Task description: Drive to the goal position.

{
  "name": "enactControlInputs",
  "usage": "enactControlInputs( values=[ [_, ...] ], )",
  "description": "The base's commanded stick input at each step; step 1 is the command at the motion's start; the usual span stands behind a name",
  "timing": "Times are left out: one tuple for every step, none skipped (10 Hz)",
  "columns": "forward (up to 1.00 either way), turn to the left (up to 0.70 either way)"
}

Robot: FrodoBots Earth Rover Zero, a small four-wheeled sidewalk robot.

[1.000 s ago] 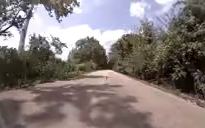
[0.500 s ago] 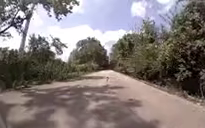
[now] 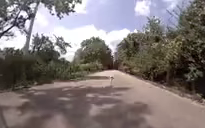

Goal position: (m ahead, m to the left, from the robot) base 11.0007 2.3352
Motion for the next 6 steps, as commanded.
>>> enactControlInputs(
  values=[
    [0.50,0.00],
    [0.50,0.00],
    [0.50,0.00],
    [0.50,0.00],
    [0.50,0.00],
    [0.50,0.00]
  ],
)
